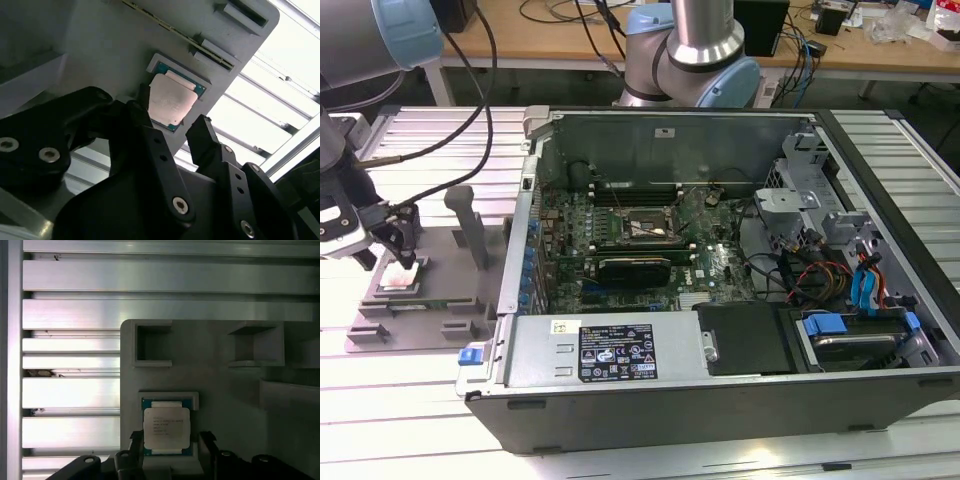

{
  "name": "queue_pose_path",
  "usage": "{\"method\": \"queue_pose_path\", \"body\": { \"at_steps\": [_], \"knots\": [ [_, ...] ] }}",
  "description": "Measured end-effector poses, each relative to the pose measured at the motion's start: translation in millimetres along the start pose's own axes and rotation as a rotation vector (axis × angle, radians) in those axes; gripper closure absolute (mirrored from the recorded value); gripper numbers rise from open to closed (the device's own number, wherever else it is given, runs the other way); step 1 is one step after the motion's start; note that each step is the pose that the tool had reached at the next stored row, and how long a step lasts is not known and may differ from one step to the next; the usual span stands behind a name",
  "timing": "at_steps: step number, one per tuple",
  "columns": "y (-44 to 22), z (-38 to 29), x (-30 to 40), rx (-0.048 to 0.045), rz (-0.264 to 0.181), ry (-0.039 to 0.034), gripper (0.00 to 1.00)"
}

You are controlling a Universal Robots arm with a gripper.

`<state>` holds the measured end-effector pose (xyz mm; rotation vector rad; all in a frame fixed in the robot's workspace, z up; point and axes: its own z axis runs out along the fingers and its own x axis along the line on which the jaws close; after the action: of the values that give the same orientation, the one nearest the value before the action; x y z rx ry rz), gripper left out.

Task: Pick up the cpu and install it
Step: 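Pick up the cpu and move it towards the insertion slot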

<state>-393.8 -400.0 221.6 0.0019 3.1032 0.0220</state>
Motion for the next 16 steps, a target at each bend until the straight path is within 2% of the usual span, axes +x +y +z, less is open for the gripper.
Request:
{"method": "queue_pose_path", "body": {
  "at_steps": [1, 2, 3, 4, 6, 7, 8, 16],
  "knots": [
    [0.0, 0.1, 0.0, 0.0, 0.0, 0.0, 0.4],
    [0.0, 0.1, 0.0, 0.0, 0.0, 0.0, 0.4],
    [-0.1, 3.0, 0.2, 0.0, 0.0, -0.0102, 0.34],
    [-0.1, 8.1, 0.4, -0.0001, 0.0, -0.015, 0.34],
    [-0.1, 22.5, 1.0, 0.0, 0.0, -0.0151, 0.34],
    [2.9, 25.1, 1.1, -0.0001, -0.001, -0.0152, 0.34],
    [3.5, 26.5, 1.2, -0.0013, -0.027, -0.0149, 0.34],
    [4.4, 30.2, 2.5, 0.0004, -0.031, -0.0148, 0.34]
  ]
}}
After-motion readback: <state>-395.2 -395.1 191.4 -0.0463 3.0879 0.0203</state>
